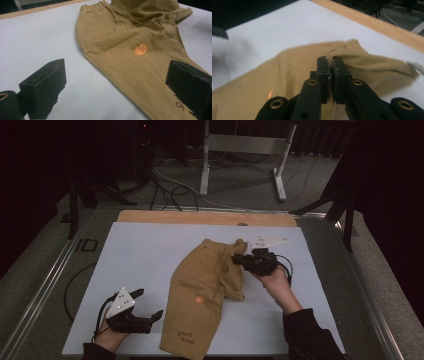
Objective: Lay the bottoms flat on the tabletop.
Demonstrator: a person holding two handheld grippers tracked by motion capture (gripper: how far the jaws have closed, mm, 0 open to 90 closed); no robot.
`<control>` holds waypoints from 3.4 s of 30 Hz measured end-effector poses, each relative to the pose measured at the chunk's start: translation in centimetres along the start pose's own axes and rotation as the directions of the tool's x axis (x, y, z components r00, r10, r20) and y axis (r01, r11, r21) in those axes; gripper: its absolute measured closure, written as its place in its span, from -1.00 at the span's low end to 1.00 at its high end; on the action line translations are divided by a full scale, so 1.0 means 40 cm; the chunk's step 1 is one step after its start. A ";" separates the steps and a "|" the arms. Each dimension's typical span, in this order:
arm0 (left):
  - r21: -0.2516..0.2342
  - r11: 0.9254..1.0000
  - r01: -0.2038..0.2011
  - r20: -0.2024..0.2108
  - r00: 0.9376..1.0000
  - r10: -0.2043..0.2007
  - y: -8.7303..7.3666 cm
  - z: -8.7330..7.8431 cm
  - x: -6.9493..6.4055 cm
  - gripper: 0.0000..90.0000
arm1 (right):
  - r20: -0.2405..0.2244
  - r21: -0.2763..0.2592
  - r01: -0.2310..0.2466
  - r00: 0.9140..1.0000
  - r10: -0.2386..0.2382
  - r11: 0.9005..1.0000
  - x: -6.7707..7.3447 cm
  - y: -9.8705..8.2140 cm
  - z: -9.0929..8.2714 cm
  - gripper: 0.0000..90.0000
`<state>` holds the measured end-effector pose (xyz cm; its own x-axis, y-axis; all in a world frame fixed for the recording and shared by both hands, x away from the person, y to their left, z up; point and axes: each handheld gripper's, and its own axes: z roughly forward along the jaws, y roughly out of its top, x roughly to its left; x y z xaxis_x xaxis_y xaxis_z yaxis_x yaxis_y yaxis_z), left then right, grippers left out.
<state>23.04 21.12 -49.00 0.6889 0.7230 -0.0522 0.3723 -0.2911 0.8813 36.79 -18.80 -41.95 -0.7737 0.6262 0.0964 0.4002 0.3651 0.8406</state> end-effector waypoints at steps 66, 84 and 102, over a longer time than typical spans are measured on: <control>-0.002 1.000 0.013 0.006 1.000 -0.013 -0.005 -0.002 0.003 -0.91 | -0.151 0.195 0.130 0.983 -0.101 0.972 -0.044 -0.085 0.135 0.97; 0.005 1.000 0.007 0.003 1.000 -0.007 -0.003 0.000 -0.002 -0.91 | 0.016 0.008 -0.004 1.000 0.004 1.000 -0.102 -0.068 -0.152 0.90; 0.004 1.000 0.004 0.002 1.000 -0.004 -0.002 -0.001 -0.004 -0.91 | 0.016 0.165 -0.038 0.999 0.035 0.986 -0.062 -0.308 -0.168 0.22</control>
<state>22.88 21.07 -49.04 0.6888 0.7227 -0.0567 0.3772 -0.2905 0.8794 30.48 -29.49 -48.95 -0.7512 0.6495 0.1176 0.5047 0.4503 0.7366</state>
